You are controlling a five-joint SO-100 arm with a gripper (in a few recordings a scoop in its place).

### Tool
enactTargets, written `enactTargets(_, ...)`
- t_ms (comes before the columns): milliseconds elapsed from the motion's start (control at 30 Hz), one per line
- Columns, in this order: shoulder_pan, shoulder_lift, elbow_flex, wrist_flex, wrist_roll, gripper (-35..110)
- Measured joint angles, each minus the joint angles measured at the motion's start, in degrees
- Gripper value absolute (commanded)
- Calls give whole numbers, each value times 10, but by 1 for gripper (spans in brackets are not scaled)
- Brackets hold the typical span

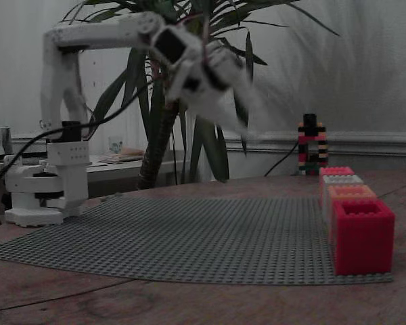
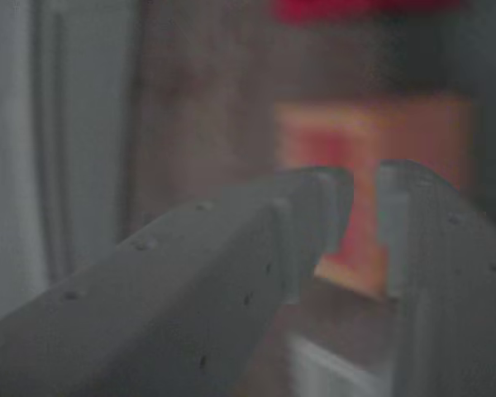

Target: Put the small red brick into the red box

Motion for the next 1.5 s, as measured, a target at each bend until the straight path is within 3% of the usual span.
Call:
enactTargets(267, -41, 290, 373, 54, 8, 2)
enactTargets(500, -68, 524, 507, 187, 36, 2)
enactTargets(1100, -83, 813, 579, 311, 83, 1)
enactTargets(1500, -96, 823, 578, 313, 110, 0)
